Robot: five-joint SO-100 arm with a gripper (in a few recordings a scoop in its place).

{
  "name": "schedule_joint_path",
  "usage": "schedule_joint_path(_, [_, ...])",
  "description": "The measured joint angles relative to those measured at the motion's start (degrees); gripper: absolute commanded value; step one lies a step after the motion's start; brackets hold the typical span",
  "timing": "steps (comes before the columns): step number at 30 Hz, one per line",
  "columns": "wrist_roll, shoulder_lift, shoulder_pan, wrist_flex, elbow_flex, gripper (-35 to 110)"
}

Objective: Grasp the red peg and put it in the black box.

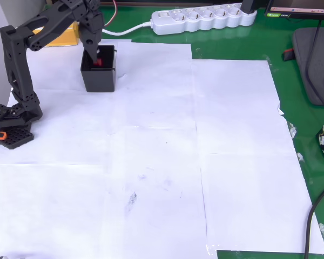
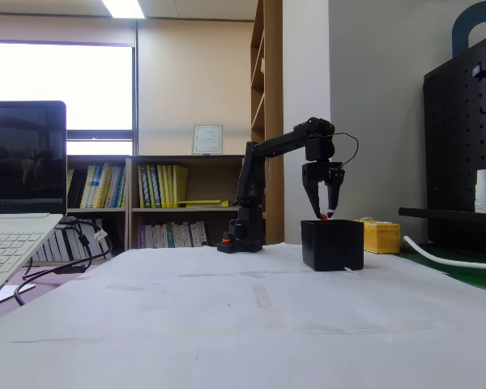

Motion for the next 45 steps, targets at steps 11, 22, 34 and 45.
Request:
schedule_joint_path(11, [-1.6,-0.9,0.4,0.2,0.0,42])
schedule_joint_path(22, [-1.4,-3.8,1.7,0.7,-1.8,0])
schedule_joint_path(34, [-12.9,-23.9,15.5,-4.7,-17.8,0])
schedule_joint_path(45, [-27.5,-49.3,36.2,-21.2,-57.6,0])
